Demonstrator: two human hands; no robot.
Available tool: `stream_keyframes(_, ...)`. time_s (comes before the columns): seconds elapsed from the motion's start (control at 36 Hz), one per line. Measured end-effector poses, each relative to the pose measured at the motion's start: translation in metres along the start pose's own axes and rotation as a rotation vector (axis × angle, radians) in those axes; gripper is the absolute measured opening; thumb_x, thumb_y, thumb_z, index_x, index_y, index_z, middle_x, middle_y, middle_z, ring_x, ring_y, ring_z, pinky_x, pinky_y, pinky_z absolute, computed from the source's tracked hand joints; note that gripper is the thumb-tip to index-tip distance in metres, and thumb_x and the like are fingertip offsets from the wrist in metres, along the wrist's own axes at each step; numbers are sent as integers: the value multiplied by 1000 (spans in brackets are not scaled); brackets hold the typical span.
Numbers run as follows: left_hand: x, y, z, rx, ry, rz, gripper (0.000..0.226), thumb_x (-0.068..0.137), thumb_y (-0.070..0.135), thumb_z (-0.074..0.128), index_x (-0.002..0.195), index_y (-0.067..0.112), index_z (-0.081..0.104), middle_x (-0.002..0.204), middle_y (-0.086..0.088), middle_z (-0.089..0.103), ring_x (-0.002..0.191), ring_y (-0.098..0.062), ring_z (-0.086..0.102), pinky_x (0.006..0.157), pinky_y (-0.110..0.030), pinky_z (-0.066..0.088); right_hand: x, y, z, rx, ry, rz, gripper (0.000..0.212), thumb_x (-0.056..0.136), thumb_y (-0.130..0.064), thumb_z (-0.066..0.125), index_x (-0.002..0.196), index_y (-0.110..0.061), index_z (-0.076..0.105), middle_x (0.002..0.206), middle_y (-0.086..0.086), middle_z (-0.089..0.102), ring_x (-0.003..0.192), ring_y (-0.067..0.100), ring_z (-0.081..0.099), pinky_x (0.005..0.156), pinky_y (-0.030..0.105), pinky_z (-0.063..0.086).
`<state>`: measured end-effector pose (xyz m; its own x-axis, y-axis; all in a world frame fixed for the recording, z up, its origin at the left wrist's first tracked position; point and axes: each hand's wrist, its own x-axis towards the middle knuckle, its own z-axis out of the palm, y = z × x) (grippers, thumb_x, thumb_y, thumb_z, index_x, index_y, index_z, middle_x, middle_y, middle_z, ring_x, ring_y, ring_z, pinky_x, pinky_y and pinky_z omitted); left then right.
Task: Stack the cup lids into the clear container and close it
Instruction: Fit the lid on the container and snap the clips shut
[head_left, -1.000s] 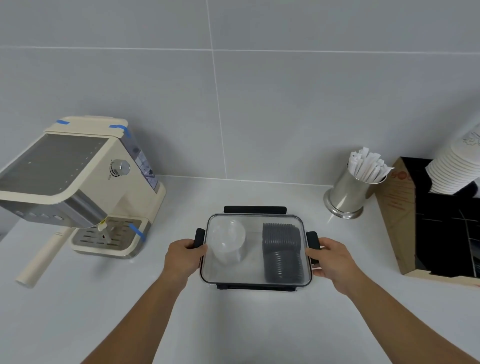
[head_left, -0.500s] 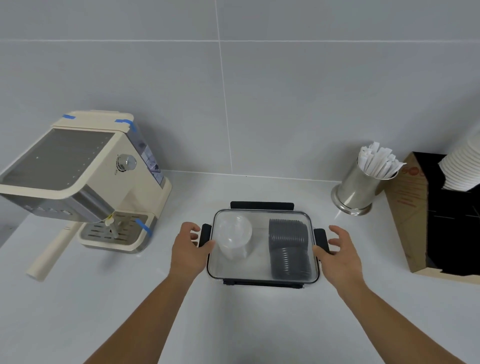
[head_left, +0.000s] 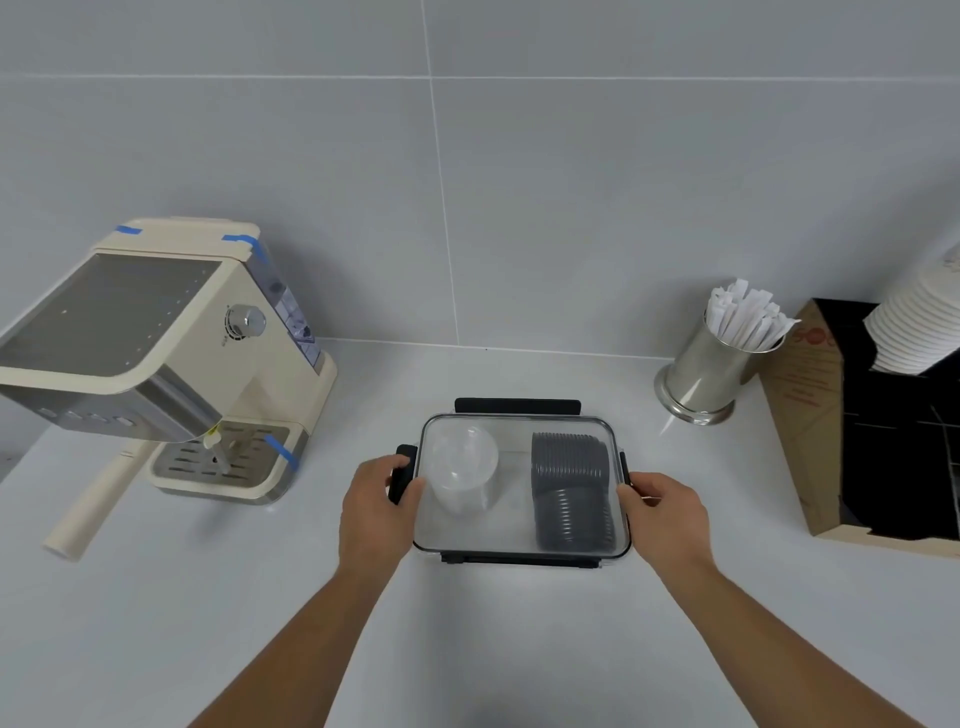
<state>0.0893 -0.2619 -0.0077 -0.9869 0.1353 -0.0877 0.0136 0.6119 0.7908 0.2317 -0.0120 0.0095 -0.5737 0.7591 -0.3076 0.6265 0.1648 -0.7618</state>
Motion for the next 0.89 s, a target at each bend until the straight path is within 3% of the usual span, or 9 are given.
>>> stream_keyframes(0.14, -1, 2, -2, -52, -43, -82, 35, 89, 26, 68, 122, 14, 69, 113, 3, 71, 98, -12, 62, 87, -22, 44, 4, -2, -5, -35, -34, 35, 18, 87, -17, 60, 75, -14, 73, 73, 10, 71, 61, 18, 55, 57, 27, 48)
stream_keyframes(0.25, 1, 2, -3, -24, -91, -91, 15, 90, 25, 64, 93, 17, 76, 86, 0, 75, 81, -12, 64, 72, -21, 48, 7, -6, -8, -39, -61, 60, 17, 87, -17, 63, 75, -16, 75, 75, 8, 73, 68, 24, 64, 65, 32, 54)
stream_keyframes(0.31, 5, 2, -3, 19, -117, -98, 19, 89, 24, 62, 82, 10, 73, 76, -8, 73, 69, -18, 61, 64, -24, 48, 8, -8, -9, -30, -76, 76, 16, 87, -18, 64, 76, -20, 76, 75, 3, 74, 74, 25, 69, 70, 36, 58)
stream_keyframes(0.36, 8, 4, -5, 30, -136, -109, 18, 89, 22, 62, 83, 9, 73, 77, -5, 74, 72, -20, 65, 65, -24, 50, 11, -9, -12, -23, -85, 88, 15, 86, -18, 66, 77, -21, 76, 75, 3, 75, 73, 26, 71, 72, 38, 61)
stream_keyframes(0.5, 10, 10, -6, 22, -160, -131, 14, 89, 21, 64, 79, 29, 68, 77, 9, 71, 80, -16, 69, 69, -21, 51, 15, -11, -14, -27, -110, 111, 13, 86, -14, 69, 75, -16, 75, 75, 7, 74, 67, 24, 70, 74, 43, 62)
stream_keyframes(0.67, 10, 13, -7, 5, -154, -183, 15, 89, 22, 65, 100, 15, 73, 84, 5, 70, 82, -16, 67, 68, -20, 46, 17, -13, -13, -73, -115, 103, 11, 86, -16, 69, 76, -18, 71, 80, 7, 73, 76, 28, 71, 78, 46, 61)
stream_keyframes(0.75, 7, 16, -7, -15, -153, -218, 13, 89, 21, 63, 98, 17, 72, 85, 5, 70, 82, -15, 65, 64, -17, 45, 13, -14, -13, -94, -136, 91, 9, 87, -18, 66, 79, -19, 71, 82, 4, 74, 78, 27, 70, 80, 45, 60)
stream_keyframes(0.83, 7, 21, -7, -6, -168, -230, 9, 90, 20, 60, 90, 21, 70, 83, 6, 70, 88, -20, 68, 75, -26, 51, 15, -15, -18, -82, -185, 125, 9, 83, -14, 68, 76, -19, 71, 83, 9, 75, 82, 29, 71, 83, 47, 59)
stream_keyframes(0.89, 8, 23, -10, -2, -198, -233, 13, 91, 21, 58, 81, 27, 65, 78, 10, 67, 88, -23, 67, 77, -31, 52, 16, -15, -21, -86, -254, 124, 9, 82, -14, 69, 87, -17, 75, 86, 8, 75, 88, 30, 70, 88, 48, 57)
